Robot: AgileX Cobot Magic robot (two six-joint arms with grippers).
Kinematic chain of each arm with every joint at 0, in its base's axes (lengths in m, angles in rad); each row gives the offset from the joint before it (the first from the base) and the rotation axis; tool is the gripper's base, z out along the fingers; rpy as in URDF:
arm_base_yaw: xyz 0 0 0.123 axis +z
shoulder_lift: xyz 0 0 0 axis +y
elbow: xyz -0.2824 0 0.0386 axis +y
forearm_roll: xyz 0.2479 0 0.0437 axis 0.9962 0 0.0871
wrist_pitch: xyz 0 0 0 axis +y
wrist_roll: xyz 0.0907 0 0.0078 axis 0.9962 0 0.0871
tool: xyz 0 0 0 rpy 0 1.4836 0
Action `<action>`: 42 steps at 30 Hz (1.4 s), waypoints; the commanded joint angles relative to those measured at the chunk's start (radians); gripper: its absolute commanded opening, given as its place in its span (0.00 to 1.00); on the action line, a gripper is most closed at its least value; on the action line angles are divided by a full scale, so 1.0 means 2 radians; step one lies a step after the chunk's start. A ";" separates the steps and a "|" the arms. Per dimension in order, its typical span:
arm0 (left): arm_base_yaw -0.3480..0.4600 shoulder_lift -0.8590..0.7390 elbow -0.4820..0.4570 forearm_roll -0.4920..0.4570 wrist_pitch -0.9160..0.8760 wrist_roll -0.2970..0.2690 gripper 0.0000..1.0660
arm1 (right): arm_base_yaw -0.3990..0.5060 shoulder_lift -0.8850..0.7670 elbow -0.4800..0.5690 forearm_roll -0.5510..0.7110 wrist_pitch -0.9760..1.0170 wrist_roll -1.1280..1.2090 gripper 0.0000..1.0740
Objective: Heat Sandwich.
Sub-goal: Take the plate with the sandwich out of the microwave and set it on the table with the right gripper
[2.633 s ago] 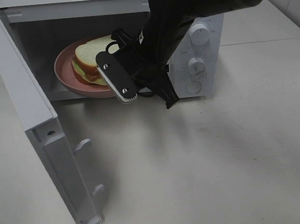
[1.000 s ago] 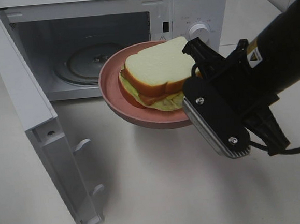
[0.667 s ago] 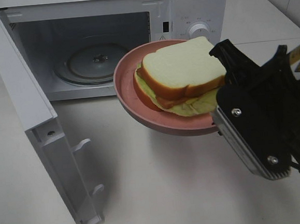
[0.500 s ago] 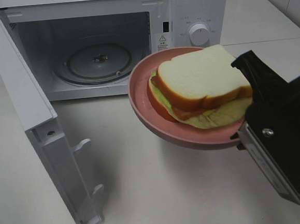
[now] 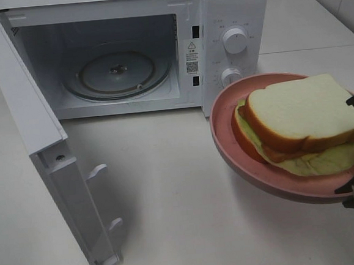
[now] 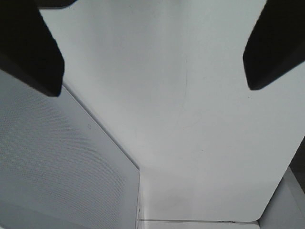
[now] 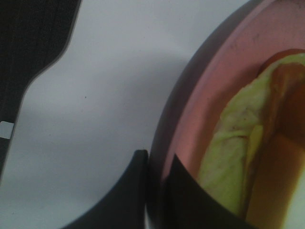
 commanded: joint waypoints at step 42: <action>0.002 -0.008 0.001 -0.001 -0.007 -0.001 0.92 | 0.001 0.070 -0.009 -0.228 0.145 0.686 0.02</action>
